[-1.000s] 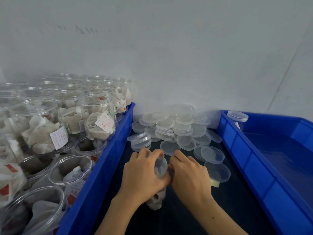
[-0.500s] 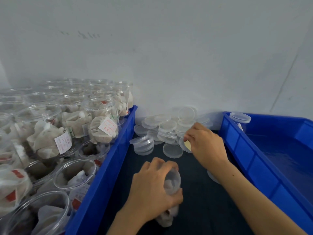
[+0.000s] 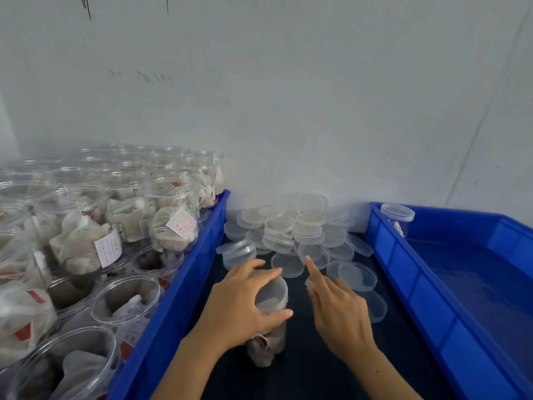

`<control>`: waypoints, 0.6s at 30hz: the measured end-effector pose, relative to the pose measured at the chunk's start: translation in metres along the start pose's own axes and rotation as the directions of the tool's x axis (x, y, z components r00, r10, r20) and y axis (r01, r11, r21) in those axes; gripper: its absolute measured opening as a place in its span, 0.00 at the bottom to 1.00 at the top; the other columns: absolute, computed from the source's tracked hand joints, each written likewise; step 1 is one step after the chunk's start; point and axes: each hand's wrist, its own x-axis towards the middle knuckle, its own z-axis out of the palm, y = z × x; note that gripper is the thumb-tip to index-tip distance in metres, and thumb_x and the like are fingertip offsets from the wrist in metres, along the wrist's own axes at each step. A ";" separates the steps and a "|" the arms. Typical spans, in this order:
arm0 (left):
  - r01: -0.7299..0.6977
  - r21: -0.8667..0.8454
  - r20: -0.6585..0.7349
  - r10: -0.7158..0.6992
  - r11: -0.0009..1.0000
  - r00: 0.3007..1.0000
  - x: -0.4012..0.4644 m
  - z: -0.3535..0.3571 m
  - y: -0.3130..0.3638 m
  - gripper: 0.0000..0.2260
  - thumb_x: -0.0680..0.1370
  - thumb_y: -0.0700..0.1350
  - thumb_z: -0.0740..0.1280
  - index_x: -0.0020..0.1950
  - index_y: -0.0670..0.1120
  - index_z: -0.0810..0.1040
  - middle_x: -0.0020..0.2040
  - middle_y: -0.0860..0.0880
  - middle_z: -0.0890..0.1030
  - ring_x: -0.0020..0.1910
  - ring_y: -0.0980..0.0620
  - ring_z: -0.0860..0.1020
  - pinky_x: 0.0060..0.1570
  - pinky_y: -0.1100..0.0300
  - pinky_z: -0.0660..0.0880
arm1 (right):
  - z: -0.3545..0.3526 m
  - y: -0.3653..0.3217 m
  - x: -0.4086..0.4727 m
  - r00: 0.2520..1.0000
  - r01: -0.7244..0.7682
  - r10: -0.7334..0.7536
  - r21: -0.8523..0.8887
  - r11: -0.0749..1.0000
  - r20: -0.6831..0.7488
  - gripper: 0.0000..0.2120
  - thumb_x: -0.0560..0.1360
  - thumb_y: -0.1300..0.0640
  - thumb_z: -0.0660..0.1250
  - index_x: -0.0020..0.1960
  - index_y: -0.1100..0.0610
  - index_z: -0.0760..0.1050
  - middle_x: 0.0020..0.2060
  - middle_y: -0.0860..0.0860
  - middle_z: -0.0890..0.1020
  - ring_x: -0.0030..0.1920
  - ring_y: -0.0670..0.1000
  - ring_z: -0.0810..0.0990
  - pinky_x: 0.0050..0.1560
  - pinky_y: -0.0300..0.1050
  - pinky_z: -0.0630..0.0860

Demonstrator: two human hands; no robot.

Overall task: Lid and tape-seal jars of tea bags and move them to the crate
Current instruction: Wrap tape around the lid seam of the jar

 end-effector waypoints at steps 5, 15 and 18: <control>0.289 0.034 -0.156 -0.280 0.957 0.947 -0.008 0.018 0.027 0.31 0.70 0.68 0.63 0.71 0.67 0.59 0.66 0.52 0.65 0.59 0.52 0.70 0.55 0.56 0.71 | 0.020 0.008 -0.019 0.993 0.095 -0.087 -0.106 0.990 0.080 0.16 0.60 0.61 0.81 0.45 0.52 0.82 0.44 0.45 0.85 0.31 0.46 0.76 0.22 0.37 0.71; 0.357 0.126 -0.221 -0.324 0.926 0.920 0.012 0.022 0.039 0.20 0.73 0.64 0.62 0.62 0.61 0.66 0.58 0.52 0.72 0.54 0.50 0.72 0.42 0.61 0.71 | 0.046 -0.005 -0.039 0.968 -0.101 0.070 0.119 0.988 0.241 0.18 0.75 0.58 0.64 0.65 0.50 0.75 0.63 0.40 0.77 0.40 0.46 0.81 0.35 0.39 0.71; 0.323 0.128 -0.212 -0.292 0.938 0.933 0.010 0.021 0.037 0.18 0.73 0.64 0.61 0.60 0.61 0.66 0.58 0.54 0.72 0.53 0.51 0.71 0.40 0.61 0.69 | 0.059 -0.009 -0.040 0.951 -0.179 0.154 0.069 0.981 0.269 0.19 0.81 0.51 0.52 0.71 0.45 0.66 0.73 0.35 0.63 0.46 0.47 0.81 0.38 0.38 0.68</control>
